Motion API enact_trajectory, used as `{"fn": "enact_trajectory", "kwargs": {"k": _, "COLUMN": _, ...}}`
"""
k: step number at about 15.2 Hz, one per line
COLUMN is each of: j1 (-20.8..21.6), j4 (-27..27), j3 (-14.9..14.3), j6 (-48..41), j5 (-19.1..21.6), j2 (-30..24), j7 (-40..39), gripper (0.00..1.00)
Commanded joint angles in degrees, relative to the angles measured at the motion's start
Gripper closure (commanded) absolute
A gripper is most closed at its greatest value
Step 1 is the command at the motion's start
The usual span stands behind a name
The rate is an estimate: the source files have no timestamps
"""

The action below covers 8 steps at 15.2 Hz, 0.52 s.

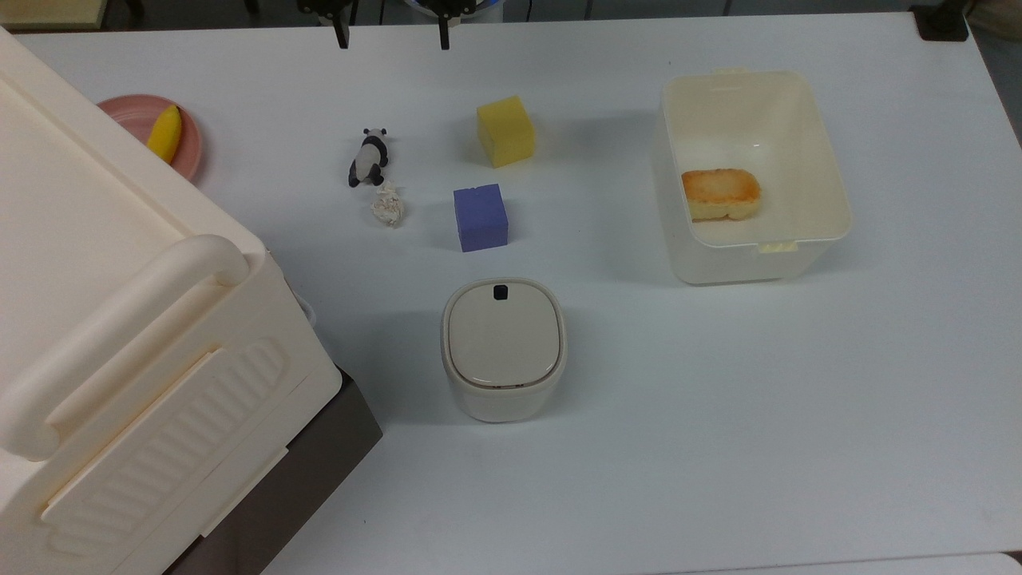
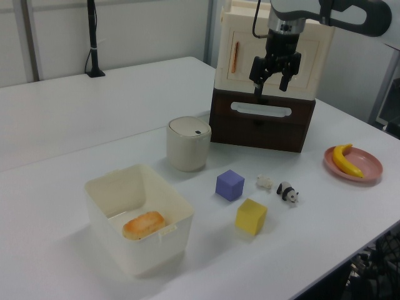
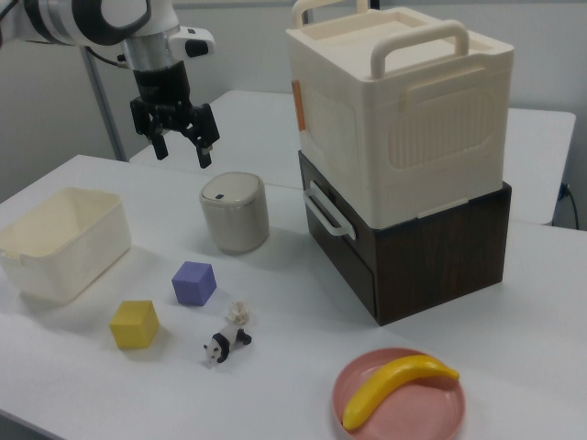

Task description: Open the trash can

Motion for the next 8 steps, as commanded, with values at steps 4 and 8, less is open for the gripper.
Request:
{"fn": "enact_trajectory", "kwargs": {"k": 4, "j1": 0.39, "j4": -0.89, "j3": -0.23, "j6": 2.54, "j5": -1.47, "j2": -0.39, "j7": 0.44, "gripper": 0.0}}
{"fn": "enact_trajectory", "kwargs": {"k": 8, "j1": 0.56, "j4": -0.8, "j3": -0.23, "j6": 4.03, "j5": -2.08, "j2": 0.48, "j7": 0.17, "gripper": 0.0}}
